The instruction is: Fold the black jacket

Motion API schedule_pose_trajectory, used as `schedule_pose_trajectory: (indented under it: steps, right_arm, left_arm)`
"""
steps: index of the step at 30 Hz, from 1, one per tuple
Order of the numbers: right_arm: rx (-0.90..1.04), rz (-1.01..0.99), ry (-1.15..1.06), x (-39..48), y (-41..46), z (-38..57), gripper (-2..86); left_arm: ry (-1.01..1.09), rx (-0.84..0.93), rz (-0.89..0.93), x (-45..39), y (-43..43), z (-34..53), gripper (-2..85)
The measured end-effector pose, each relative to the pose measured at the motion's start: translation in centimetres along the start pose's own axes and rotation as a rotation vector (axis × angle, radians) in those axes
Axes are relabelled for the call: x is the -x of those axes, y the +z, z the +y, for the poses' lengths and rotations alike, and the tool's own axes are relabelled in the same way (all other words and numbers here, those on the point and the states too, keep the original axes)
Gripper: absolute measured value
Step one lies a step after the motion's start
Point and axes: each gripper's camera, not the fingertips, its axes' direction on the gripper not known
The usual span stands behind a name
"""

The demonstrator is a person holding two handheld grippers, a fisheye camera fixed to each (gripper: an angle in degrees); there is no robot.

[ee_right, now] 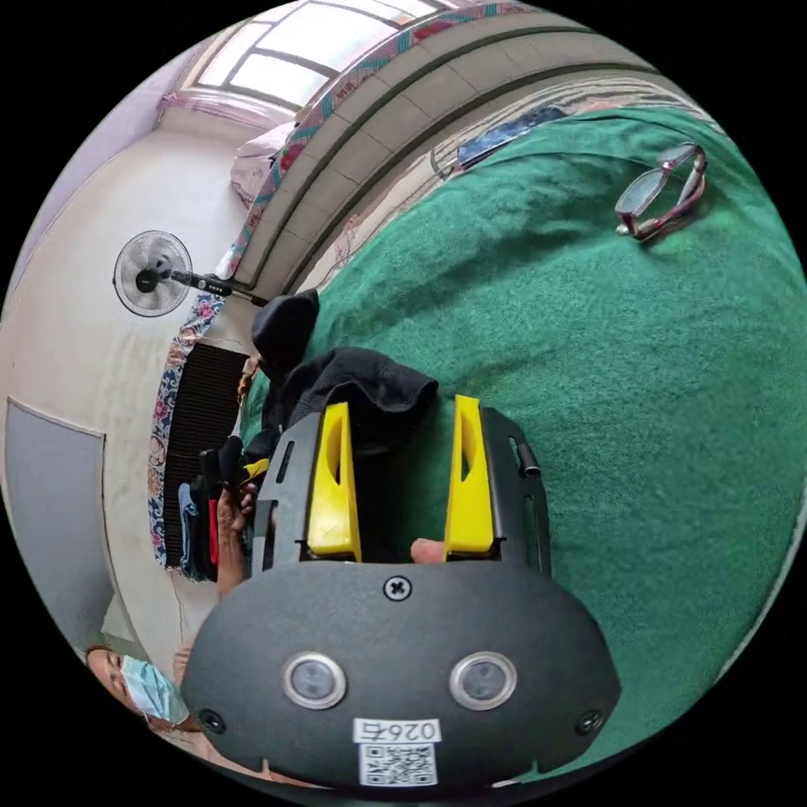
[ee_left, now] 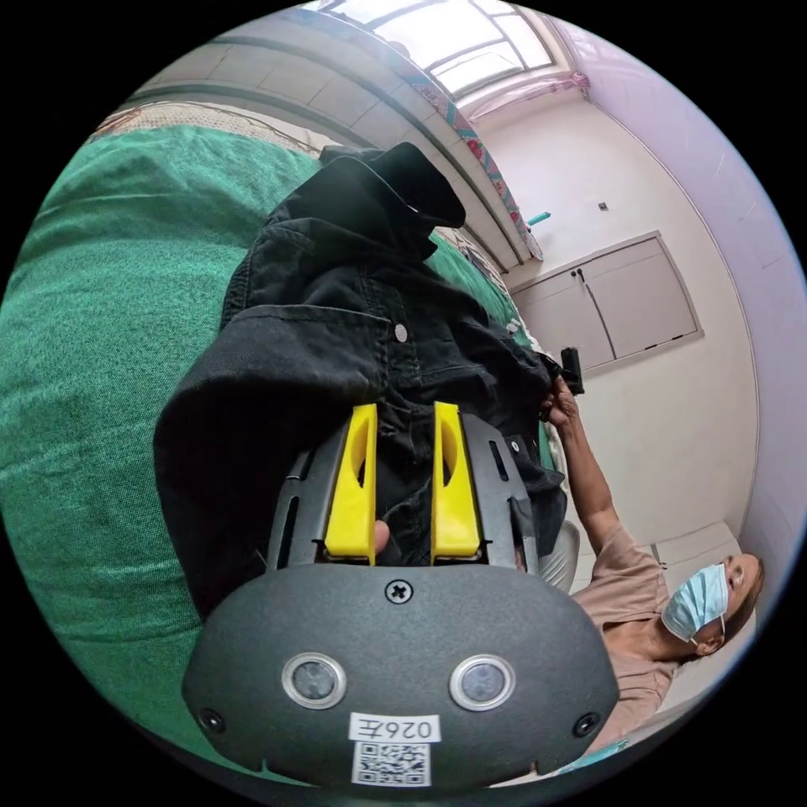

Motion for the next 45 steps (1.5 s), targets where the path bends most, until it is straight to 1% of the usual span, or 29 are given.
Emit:
schedule_pose_trajectory:
  steps: [1,2,3,4,5,6,7,8,10,13,17,19,21,22,23,24,25,28,30,32,33,34,35,37,38,40,41,43,45]
  right_arm:
    - [0.013,0.057,-0.119,1.9,-0.2,-0.4,2.2]
    - [0.011,0.037,-0.146,2.6,-0.6,-0.7,1.3]
    - [-0.094,-0.001,-0.208,4.4,-2.8,-0.5,0.2]
    - [-0.277,0.112,-0.306,6.5,-6.1,0.3,-0.2]
    - [-0.333,0.248,-0.307,7.2,-7.2,0.5,0.0]
    - [-0.467,0.539,-0.206,7.8,-8.5,0.9,0.2]
    - [-0.484,0.682,-0.161,7.9,-8.9,0.9,1.7]
    - [-0.452,0.686,-0.169,7.8,-8.9,0.9,2.4]
    - [-0.289,0.499,-0.234,7.5,-8.3,2.1,4.0]
    - [-0.234,0.355,-0.277,7.9,-6.7,5.8,4.7]
    - [-0.123,0.316,-0.411,9.5,-2.9,8.4,9.7]
    - [0.011,0.431,-0.478,10.3,1.5,8.5,12.0]
    - [0.116,0.51,-0.482,10.1,4.6,8.1,12.7]
    - [0.095,0.492,-0.456,10.3,4.1,7.7,11.5]
    - [0.094,0.487,-0.435,10.3,3.7,7.4,8.5]
    - [0.086,0.428,-0.433,10.5,2.5,7.0,2.4]
    - [0.05,0.349,-0.426,10.8,1.0,6.9,0.6]
    - [-0.067,0.203,-0.461,12.8,-3.4,8.4,-1.0]
    - [-0.049,0.216,-0.485,13.7,-3.6,9.7,-0.9]
    - [0.112,0.306,-0.477,13.5,-0.8,10.2,-0.1]
    - [0.267,0.37,-0.464,12.8,1.6,10.4,0.9]
    - [0.305,0.403,-0.437,12.1,2.8,10.8,4.0]
    - [0.286,0.412,-0.42,11.8,2.8,11.1,5.6]
    - [0.227,0.409,-0.394,11.5,1.9,11.9,8.0]
    - [0.214,0.415,-0.391,11.6,1.5,12.1,8.8]
    - [0.096,0.441,-0.38,11.9,0.0,12.8,10.1]
    - [0.083,0.443,-0.38,11.9,-0.1,12.9,9.9]
    - [0.046,0.469,-0.345,11.3,-0.1,12.9,9.2]
    - [0.047,0.415,-0.314,10.3,0.0,12.7,9.2]
  left_arm:
    - [0.014,0.012,-0.003,0.0,-0.1,-0.3,6.3]
    - [0.02,0.014,0.006,0.1,-0.2,-0.3,5.8]
    - [0.031,0.014,0.019,0.3,-0.6,-0.3,4.8]
    - [0.034,0.003,0.024,0.4,-0.9,-0.1,2.9]
    - [0.037,-0.004,0.025,0.5,-1.1,0.1,1.9]
    - [0.051,-0.011,0.043,0.4,-1.3,0.3,3.4]
    - [0.074,-0.018,0.069,0.1,-1.6,0.6,5.8]
    - [0.086,-0.021,0.076,-0.1,-1.7,0.7,7.5]
    - [0.135,-0.021,0.059,-1.3,-1.8,1.2,13.1]
    - [0.173,-0.021,0.0,-2.8,-1.3,1.5,17.2]
    - [0.16,-0.018,-0.03,-3.6,0.2,1.0,19.0]
    - [0.098,-0.032,-0.07,-3.3,0.6,0.5,17.4]
    - [0.031,-0.016,-0.148,-2.7,0.5,0.2,11.3]
    - [0.025,0.013,-0.1,-2.4,0.4,0.0,5.5]
    - [0.018,0.026,-0.069,-2.2,0.3,-0.1,2.5]
    - [0.026,0.028,-0.043,-2.4,-0.4,-0.1,1.3]
    - [0.066,-0.018,-0.045,-3.2,-1.7,0.4,0.5]
    - [0.119,-0.091,-0.129,-4.5,-4.6,1.9,-0.1]
    - [0.088,-0.087,-0.172,-3.8,-5.1,2.7,-0.1]
    - [0.035,-0.059,-0.128,-2.3,-4.8,3.4,0.2]
    - [0.016,-0.049,-0.078,-1.6,-4.4,3.8,0.7]
    - [-0.002,-0.043,-0.037,-1.0,-3.9,4.2,2.1]
    - [-0.009,-0.044,-0.024,-0.9,-3.8,4.4,3.2]
    - [-0.001,-0.044,0.004,-0.7,-2.9,4.8,10.7]
    - [0.005,-0.035,0.001,-0.8,-2.6,4.8,10.9]
    - [0.01,-0.012,-0.065,-1.0,-1.7,4.8,10.7]
    - [0.009,-0.013,-0.08,-1.1,-1.7,4.9,10.3]
    - [0.023,-0.018,-0.063,-1.1,-1.6,5.4,9.4]
    - [0.054,-0.031,-0.042,-1.2,-1.6,6.0,10.2]
